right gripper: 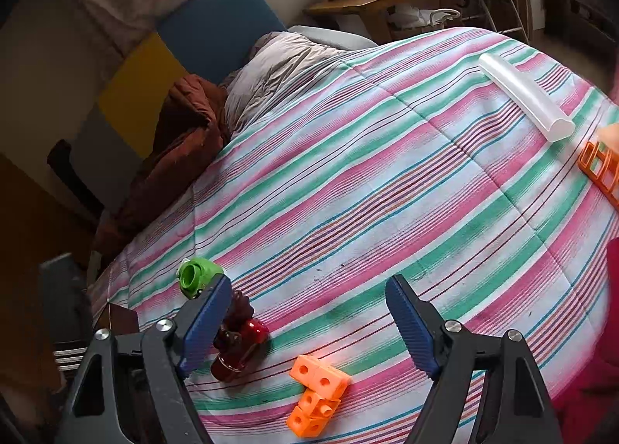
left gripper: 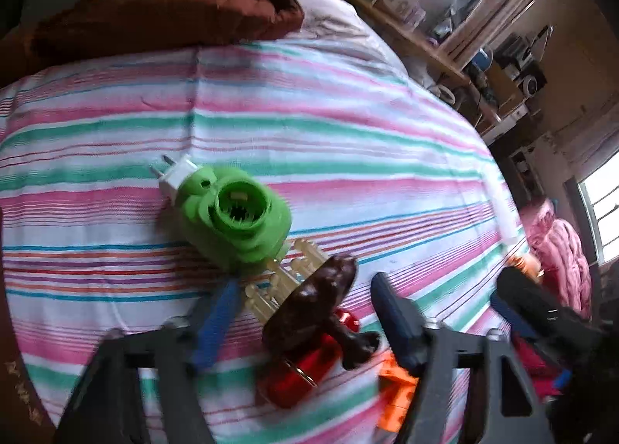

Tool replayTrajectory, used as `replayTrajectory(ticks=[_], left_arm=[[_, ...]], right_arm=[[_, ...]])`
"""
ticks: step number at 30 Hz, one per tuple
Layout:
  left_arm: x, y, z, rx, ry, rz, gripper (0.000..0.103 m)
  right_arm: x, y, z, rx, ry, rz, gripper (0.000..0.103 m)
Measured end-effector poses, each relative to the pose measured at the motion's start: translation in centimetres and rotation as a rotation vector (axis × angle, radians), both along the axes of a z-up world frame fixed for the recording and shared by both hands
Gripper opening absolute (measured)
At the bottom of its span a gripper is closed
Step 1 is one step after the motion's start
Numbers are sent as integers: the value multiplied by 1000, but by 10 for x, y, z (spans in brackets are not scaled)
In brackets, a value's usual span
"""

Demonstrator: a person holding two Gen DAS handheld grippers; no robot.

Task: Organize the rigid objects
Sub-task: 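Grasp the brown comb piece with yellow teeth with the left tool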

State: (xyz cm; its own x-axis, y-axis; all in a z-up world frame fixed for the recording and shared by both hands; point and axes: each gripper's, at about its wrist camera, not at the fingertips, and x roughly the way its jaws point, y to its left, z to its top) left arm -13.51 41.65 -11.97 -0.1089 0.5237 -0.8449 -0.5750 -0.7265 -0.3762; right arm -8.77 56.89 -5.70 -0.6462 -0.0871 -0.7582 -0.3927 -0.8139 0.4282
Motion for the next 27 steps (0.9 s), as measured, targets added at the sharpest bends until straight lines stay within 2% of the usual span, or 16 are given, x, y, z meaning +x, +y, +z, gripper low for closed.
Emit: replayTrajectory(ticks=[4,13,20,24,27], left_arm=[[7,-13,3,31,0,-7,53],[27,-68,32,48,94,10,53],[57,-103,57,49,192,0,53],[72,-129,65,62,203,13,53],[81,-145,71,67,216,23,53]], right_arm=[[-3,-2,-2,16,-13,12,83],[-9,-6,-13,7,-63,53,82],[-15,-18,-25,-16,-115,149,82],[-16,-30,-33,-19,-163,227,82],[-14,-41,-38,39,-208,275,82]])
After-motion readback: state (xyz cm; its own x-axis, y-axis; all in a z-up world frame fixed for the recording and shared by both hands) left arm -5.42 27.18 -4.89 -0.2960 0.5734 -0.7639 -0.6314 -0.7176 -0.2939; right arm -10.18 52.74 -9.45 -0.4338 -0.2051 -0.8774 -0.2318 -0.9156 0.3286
